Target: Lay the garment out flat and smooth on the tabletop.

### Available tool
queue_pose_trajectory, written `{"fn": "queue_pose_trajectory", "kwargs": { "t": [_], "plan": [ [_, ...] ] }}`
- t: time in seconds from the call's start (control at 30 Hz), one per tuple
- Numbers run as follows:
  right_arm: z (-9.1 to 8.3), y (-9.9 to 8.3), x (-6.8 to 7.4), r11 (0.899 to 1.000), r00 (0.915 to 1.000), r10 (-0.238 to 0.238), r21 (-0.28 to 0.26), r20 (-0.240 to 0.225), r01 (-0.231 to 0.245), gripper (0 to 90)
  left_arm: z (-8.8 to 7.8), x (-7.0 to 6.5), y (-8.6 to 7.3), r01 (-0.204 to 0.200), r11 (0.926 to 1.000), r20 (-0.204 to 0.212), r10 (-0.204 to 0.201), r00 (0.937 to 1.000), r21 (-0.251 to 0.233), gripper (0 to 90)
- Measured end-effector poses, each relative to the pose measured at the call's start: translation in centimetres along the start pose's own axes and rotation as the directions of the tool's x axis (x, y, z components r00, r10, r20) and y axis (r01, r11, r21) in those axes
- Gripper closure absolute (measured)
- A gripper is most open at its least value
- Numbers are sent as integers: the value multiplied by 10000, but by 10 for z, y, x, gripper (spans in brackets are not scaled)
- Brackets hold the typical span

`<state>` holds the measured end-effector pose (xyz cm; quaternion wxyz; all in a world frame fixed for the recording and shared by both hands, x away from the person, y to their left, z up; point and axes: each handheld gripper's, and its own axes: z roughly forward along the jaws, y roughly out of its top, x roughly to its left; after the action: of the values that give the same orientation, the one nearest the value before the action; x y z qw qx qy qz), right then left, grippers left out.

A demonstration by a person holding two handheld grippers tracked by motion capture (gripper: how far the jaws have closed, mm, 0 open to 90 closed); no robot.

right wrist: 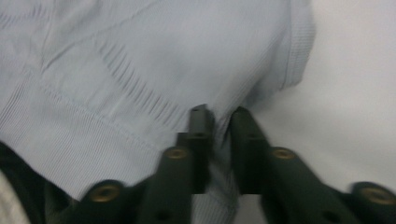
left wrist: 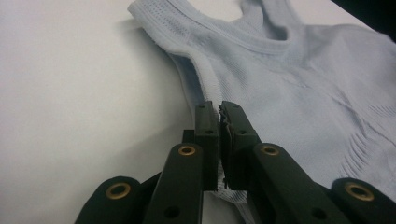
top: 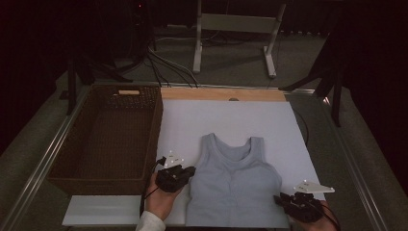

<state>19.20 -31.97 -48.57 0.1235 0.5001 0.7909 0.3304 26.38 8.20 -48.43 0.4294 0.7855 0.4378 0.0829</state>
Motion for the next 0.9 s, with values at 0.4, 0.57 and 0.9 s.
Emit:
{"fn": "queue_pose_trajectory", "kwargs": {
  "t": [0.4,0.57,0.9],
  "plan": [
    [11,33,-19,9958,9983,448,-818,366,-417,453,3,-1,1,-14,10000,11,14,10000,14,868],
    [27,36,-19,9990,9988,405,-173,267,-400,588,4,0,1,-21,10000,36,21,10000,60,867],
    [13,29,-18,9976,9977,684,33,5,-685,792,8,-6,0,-47,9998,236,43,9997,171,866]
  ]
}}
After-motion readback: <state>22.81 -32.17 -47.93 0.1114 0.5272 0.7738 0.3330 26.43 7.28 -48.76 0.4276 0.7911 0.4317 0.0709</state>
